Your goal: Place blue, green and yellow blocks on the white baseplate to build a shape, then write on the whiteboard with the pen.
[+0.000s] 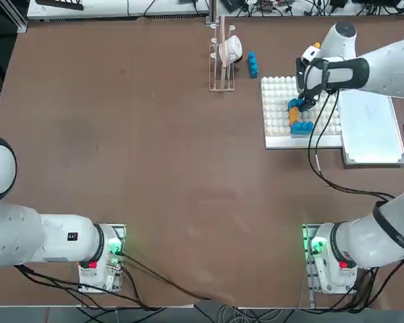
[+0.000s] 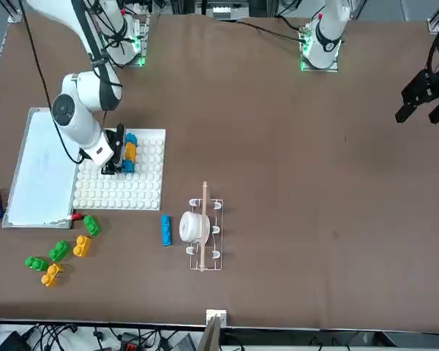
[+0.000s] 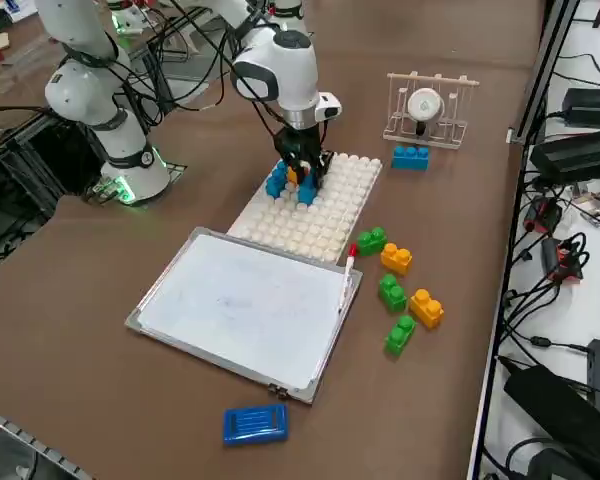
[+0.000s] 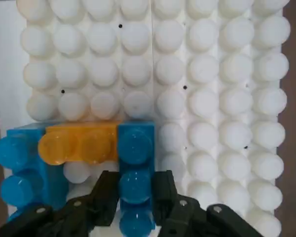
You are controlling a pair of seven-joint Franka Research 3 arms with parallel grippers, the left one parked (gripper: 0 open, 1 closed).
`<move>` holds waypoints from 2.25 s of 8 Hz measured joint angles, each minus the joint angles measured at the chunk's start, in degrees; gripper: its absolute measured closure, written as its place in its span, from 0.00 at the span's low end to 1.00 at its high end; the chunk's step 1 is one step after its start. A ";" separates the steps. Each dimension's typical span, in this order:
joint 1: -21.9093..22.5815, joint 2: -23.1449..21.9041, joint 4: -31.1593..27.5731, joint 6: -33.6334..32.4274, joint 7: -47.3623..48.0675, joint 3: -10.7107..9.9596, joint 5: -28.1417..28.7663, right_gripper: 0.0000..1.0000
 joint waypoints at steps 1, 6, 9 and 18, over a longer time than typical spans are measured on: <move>0.00 0.23 0.00 0.24 -0.18 0.02 0.00 0.62; -0.01 0.27 -0.03 0.38 -0.21 0.02 0.00 0.62; -0.02 0.28 -0.03 0.40 -0.21 0.02 0.02 0.62; -0.46 3.58 0.74 3.45 -0.20 -0.31 0.10 0.00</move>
